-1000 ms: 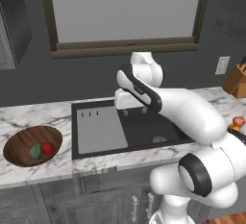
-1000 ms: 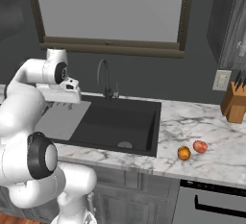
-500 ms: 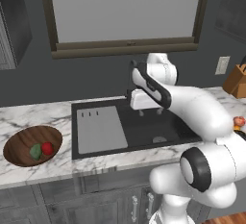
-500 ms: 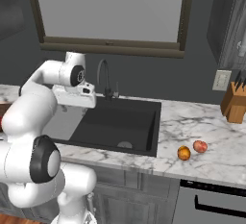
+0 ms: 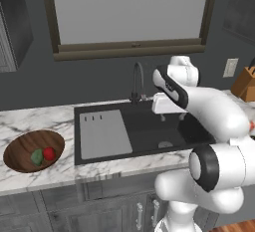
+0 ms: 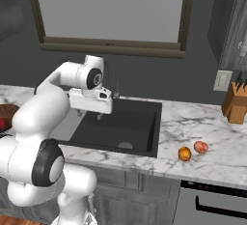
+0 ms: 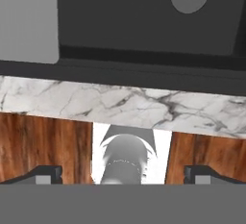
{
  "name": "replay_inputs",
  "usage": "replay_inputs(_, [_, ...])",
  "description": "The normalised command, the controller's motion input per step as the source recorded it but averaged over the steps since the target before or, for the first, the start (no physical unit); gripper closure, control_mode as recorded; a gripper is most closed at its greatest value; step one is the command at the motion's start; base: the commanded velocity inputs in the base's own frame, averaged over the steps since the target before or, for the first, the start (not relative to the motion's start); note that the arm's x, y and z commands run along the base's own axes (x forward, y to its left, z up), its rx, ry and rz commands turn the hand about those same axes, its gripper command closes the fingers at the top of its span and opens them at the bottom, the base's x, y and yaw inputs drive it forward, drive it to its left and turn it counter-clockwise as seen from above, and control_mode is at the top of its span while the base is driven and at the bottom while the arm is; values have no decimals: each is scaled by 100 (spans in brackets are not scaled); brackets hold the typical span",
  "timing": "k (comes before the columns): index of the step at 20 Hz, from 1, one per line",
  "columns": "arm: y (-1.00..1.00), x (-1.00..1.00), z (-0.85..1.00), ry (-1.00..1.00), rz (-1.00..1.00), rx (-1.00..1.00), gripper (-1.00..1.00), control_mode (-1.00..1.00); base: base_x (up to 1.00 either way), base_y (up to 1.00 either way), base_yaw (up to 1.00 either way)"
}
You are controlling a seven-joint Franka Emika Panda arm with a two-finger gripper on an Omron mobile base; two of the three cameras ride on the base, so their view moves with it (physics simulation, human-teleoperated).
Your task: There is a mixed pile of frozen fruits and vegetables on the counter. Locate all the frozen vegetables and place the items in a bowl on the counter. Take all the frozen fruits and defrost them in a running sink.
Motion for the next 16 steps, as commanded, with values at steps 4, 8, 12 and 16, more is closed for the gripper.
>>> replay_inputs(4, [-53, -1, 0, 11, -6, 0, -100, -100, 0, 0, 0])
replay_inputs(8, [-52, -1, 0, 10, -6, 0, -100, -100, 0, 0, 0])
replay_inputs(12, [-51, -2, -2, 9, -6, 0, -100, -100, 0, 0, 0])
replay_inputs(16, [-53, -6, -13, 6, -6, 0, -100, -100, 0, 0, 0])
